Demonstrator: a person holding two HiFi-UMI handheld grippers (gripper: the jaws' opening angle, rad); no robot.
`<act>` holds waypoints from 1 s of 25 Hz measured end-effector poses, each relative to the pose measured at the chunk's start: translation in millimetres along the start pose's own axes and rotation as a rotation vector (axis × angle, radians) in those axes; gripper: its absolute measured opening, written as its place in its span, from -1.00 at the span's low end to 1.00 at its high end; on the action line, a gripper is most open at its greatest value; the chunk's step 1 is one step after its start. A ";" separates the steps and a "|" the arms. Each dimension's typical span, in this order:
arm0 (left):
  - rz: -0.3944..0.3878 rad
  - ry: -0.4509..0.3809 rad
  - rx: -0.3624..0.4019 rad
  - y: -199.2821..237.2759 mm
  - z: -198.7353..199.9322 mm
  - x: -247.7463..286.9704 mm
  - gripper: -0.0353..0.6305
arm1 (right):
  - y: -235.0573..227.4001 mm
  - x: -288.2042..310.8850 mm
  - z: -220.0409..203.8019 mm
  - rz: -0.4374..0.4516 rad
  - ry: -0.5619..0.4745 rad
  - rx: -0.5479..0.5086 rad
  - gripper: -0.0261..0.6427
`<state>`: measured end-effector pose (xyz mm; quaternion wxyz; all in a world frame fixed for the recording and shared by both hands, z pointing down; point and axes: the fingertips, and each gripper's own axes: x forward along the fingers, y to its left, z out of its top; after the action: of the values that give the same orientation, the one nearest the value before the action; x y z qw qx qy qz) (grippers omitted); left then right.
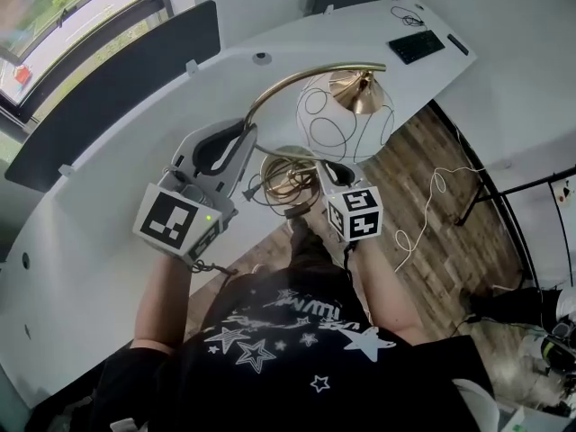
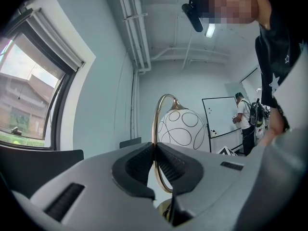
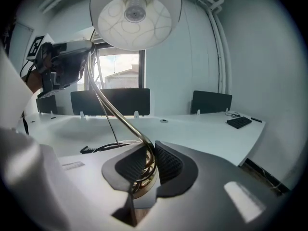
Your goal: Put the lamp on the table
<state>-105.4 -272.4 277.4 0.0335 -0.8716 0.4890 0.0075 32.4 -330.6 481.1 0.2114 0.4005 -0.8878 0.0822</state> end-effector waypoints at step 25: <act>0.285 0.123 0.021 65.0 -26.7 151.6 -0.80 | -118.2 150.0 38.4 0.274 0.041 -0.065 -0.77</act>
<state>-82.3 -437.2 293.7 0.0112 -0.7918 0.6090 -0.0463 20.3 -522.9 510.1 0.2288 0.2669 -0.9319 0.0898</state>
